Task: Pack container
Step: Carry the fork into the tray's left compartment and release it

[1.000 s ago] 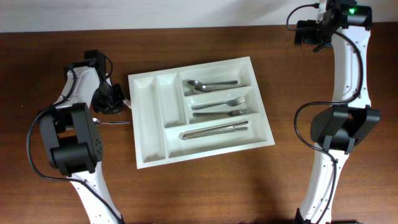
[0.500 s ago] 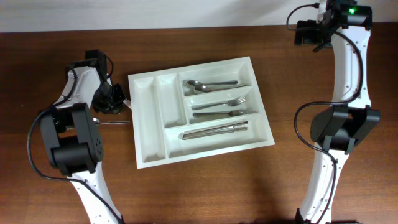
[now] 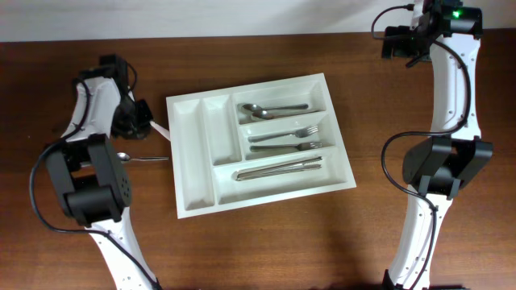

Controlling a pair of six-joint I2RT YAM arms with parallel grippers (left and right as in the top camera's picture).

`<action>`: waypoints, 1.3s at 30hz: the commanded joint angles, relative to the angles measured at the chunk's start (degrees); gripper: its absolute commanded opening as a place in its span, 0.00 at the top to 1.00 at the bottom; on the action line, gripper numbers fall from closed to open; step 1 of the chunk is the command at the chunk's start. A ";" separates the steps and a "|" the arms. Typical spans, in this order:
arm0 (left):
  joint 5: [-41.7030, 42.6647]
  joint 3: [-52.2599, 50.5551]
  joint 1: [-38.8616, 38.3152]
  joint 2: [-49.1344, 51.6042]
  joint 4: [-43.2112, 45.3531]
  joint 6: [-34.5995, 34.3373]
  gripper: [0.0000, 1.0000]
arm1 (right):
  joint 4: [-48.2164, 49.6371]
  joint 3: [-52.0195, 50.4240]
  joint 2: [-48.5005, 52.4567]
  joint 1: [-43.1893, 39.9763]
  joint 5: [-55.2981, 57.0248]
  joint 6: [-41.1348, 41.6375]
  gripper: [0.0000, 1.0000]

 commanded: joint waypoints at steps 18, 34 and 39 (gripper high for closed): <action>-0.13 13.55 -8.76 0.28 -14.45 5.99 0.98 | 0.13 0.81 -0.35 0.11 0.90 0.52 0.01; -1.49 13.27 -18.67 0.28 -23.61 5.29 0.98 | 0.13 0.81 -0.35 0.11 0.90 0.52 0.01; -1.46 13.27 -20.04 0.28 -22.84 4.96 0.70 | 0.13 0.81 -0.35 0.11 0.90 0.52 0.01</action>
